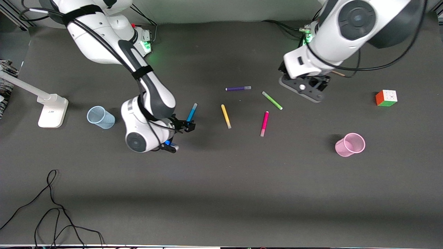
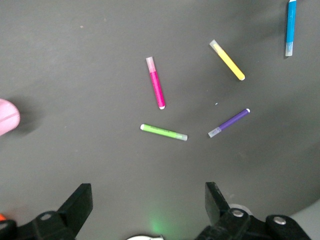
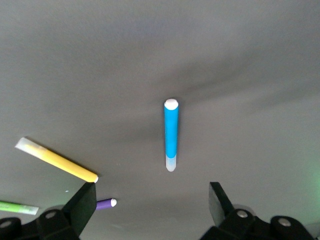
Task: Place pink and blue markers in matching cups
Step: 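Lower the right gripper onto the blue marker while the left gripper approaches pink, then grasp the blue marker with the right gripper while the left grasps pink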
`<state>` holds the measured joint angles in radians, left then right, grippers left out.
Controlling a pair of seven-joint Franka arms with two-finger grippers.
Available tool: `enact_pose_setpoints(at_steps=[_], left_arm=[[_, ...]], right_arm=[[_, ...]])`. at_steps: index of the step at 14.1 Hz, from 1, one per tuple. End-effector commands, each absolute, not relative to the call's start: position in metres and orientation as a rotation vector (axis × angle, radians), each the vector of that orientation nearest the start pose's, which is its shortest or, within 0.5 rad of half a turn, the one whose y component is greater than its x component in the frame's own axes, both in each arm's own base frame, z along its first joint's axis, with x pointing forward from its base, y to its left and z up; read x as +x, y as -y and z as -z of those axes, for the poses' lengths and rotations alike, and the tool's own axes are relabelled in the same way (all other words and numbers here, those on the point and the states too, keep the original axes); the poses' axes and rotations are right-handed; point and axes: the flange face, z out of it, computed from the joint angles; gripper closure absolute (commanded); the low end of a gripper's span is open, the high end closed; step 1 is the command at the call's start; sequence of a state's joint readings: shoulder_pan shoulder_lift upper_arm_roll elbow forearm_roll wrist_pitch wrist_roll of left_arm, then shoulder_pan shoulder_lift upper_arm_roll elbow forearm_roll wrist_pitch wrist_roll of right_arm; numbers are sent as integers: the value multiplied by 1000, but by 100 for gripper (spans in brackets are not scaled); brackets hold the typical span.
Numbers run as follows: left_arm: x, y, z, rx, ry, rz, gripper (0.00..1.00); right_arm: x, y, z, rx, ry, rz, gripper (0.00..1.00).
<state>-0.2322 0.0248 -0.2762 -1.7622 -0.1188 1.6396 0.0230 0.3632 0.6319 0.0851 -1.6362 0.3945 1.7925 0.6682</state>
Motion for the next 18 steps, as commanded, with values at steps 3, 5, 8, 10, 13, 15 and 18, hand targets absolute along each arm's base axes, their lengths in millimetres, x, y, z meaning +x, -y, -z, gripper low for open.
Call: enact_pose_setpoints(at_steps=[3, 5, 8, 10, 13, 15, 18], left_arm=[[466, 287, -447, -3117, -811, -182, 0], [456, 295, -404, -3115, -807, -111, 0], [450, 308, -338, -3095, -754, 3, 0], [455, 314, -292, -3049, -707, 26, 0], [451, 324, -242, -3004, -680, 64, 0], [450, 325, -226, -3004, -687, 46, 0], [445, 327, -196, -3024, -684, 9, 0]], right_arm=[[547, -296, -206, -2798, -661, -989, 0], [544, -294, -192, -2789, -668, -1024, 0], [539, -293, -172, -2793, -679, -1047, 0], [536, -287, -166, -2804, -676, -1043, 0], [546, -278, -148, -2801, -665, -962, 0], [548, -279, -145, -2799, -670, -941, 3], [547, -280, -144, -2796, -669, -940, 25]])
